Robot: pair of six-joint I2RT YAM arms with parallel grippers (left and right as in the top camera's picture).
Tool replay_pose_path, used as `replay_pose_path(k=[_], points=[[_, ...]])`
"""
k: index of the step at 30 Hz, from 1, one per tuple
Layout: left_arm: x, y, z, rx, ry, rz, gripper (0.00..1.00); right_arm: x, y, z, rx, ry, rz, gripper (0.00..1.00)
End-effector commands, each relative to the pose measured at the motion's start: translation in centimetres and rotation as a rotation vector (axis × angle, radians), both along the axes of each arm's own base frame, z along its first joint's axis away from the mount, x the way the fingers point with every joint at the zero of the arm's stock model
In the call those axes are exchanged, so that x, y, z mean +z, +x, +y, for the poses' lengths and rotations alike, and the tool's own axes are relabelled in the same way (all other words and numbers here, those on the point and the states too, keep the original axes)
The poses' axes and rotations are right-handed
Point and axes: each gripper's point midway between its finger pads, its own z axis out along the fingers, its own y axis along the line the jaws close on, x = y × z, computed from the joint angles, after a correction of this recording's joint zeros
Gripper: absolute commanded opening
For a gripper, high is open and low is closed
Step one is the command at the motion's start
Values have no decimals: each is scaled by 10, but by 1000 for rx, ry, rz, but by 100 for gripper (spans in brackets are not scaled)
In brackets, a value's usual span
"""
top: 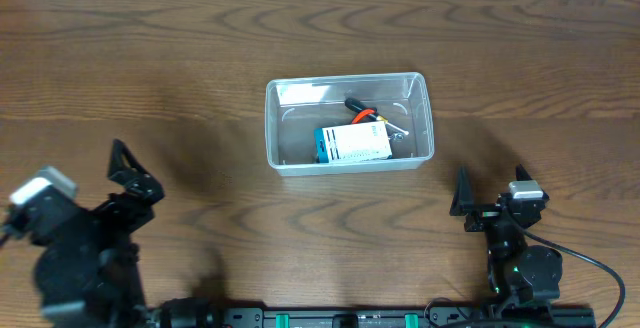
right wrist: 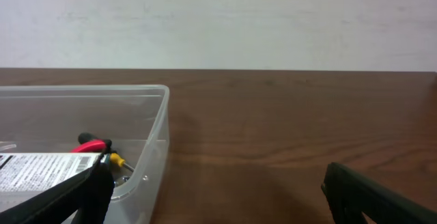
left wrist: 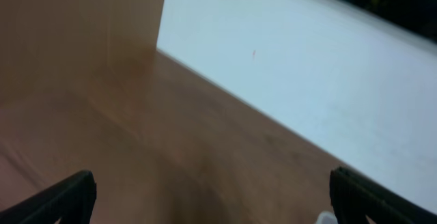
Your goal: Pack container
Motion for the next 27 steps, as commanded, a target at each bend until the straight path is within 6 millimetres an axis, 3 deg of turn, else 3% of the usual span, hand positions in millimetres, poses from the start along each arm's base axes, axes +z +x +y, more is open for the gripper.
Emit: replay_pose_path(k=[1,6,10,27], points=[[-44,4,1,35,-121,0,98,0,0,-4,-15,-12,-2,99],[-98,10,2,62,-207,-4,98,0,0,-4,-15,-12,-2,99],[-119,11,1,63,-231,-46,98,0,0,-4,-15,-12,-2,99],[-158,16,-13,2,-244,-47,98,0,0,-4,-15,-12,-2,99]])
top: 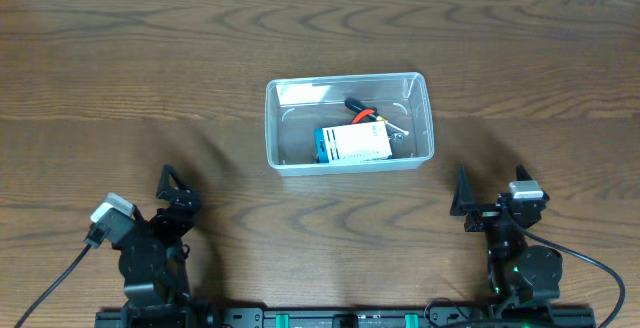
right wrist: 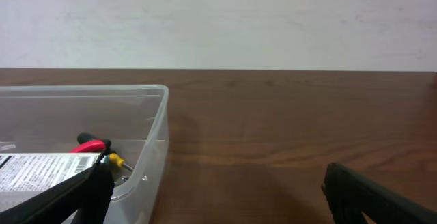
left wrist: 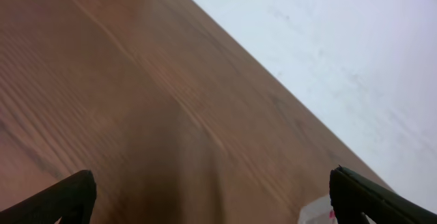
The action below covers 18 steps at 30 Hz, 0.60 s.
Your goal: Pack container
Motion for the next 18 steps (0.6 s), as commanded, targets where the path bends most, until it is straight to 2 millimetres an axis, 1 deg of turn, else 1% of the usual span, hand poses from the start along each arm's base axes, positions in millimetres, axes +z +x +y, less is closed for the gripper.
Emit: replay_pose_path(k=[1,6,13,18], points=[[-7,1,-3,-8,-15,-4,98,0,0,-3,-13,-12,-3,99],[-18,1,-6,-22,-18,12,98,0,0,-3,-13,-12,-3,99],[-42,1,-7,-23,-27,38,98,0,0,-3,-13,-12,-3,99],[-46,1,-7,-23,-26,26,98,0,0,-3,-13,-12,-3,99]])
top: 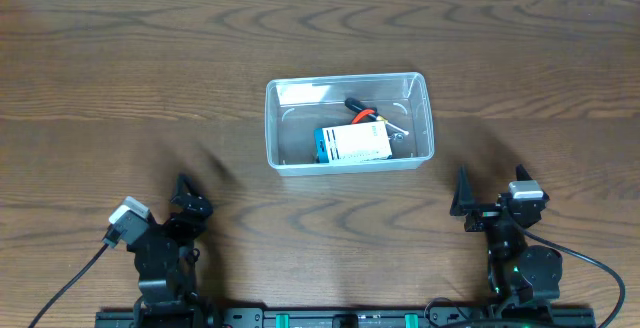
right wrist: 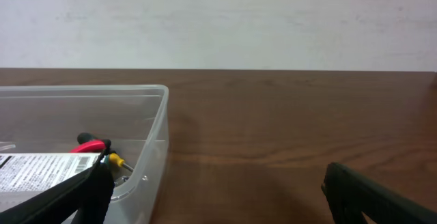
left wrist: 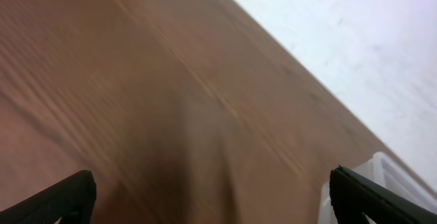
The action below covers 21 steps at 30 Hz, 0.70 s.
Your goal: Pack container
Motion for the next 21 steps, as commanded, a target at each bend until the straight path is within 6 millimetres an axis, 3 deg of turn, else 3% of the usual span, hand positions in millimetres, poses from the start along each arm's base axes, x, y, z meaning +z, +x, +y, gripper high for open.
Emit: replay_pose_path(k=[1,13,21], points=[[-2,0,-1,0,-11,-18,98,0,0,-3,-13,-12,-2,99],[-4,0,0,2,-1,-10,98,0,0,-3,-13,-12,-2,99],[-4,-1,3,-116,395,124,98,0,0,-3,-13,-12,-2,99]])
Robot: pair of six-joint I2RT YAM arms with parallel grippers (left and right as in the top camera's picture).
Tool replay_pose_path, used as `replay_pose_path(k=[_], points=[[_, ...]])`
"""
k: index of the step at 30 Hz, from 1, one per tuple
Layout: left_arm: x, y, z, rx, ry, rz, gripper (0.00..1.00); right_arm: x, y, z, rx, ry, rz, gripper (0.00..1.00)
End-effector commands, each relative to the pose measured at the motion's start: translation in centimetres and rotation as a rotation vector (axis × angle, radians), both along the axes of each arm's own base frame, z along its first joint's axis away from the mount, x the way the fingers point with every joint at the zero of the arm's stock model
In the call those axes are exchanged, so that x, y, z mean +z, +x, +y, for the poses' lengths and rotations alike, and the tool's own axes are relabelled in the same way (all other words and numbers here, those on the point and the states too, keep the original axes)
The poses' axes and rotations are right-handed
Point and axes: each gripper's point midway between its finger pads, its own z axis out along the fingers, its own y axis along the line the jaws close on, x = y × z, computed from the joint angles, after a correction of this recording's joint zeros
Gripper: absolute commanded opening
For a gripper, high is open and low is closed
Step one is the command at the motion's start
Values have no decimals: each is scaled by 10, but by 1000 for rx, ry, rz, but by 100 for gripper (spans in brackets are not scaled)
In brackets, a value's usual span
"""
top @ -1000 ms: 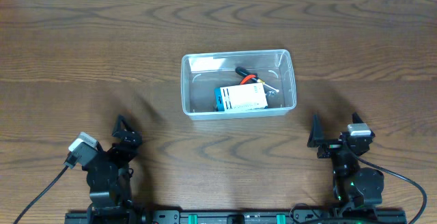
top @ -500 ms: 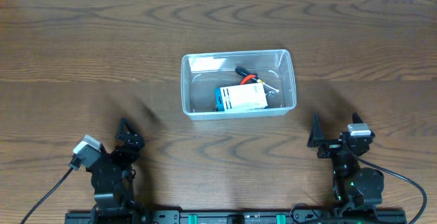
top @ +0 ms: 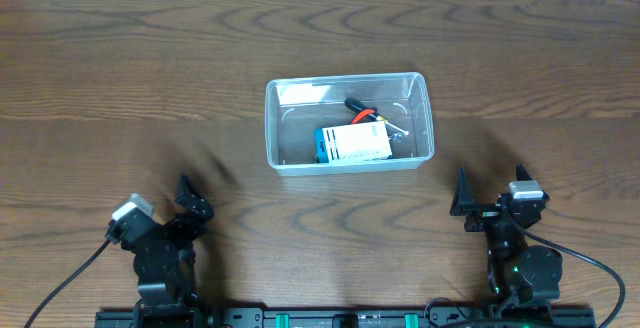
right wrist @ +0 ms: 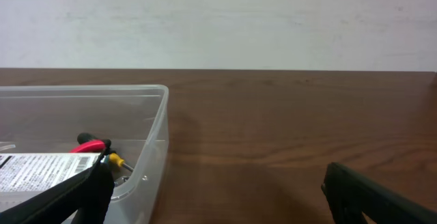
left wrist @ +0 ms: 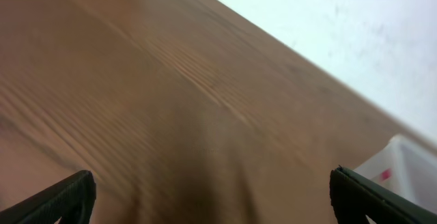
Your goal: Pack container
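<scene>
The clear plastic container (top: 418, 90) sits at the table's middle, holding a blue-and-white box (top: 351, 144), a red-handled tool (top: 362, 114) and a yellow-handled screwdriver. From the right wrist view the container (right wrist: 147, 135) is at the left with the box (right wrist: 41, 169) inside. My left gripper (top: 165, 230) is folded back at the near left edge, open and empty. My right gripper (top: 490, 203) rests at the near right edge, open and empty. The left wrist view is blurred; a container corner (left wrist: 416, 166) shows at its right edge.
Bare brown wooden table (top: 150, 78) lies all around the container. A white wall (right wrist: 218, 19) stands behind the far edge. The arm bases and a black rail (top: 340, 318) run along the near edge.
My left arm has shifted very slightly at the near left edge and its wrist view has swung a little. The right arm and the container's contents have not moved.
My left arm was raised and spread at the near left, its gripper open. It then stood lower and closer in, then folded down near the front rail, where it stays now. The right arm rested open throughout, and the container kept the same items.
</scene>
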Motion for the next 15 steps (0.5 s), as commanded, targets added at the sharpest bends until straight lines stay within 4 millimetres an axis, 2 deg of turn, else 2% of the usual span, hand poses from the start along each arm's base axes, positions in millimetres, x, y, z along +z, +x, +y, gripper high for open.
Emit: replay_pose_path(k=[1,7,15], points=[[-9,-1,2,-75,264,104,98,0,0,-3,-13,-12,-2,99],[-9,-1,2,-147,476,176,98,0,0,-3,-13,-12,-2,99],[-9,0,-1,-190,558,200,98,0,0,-3,-13,-12,-2,99]])
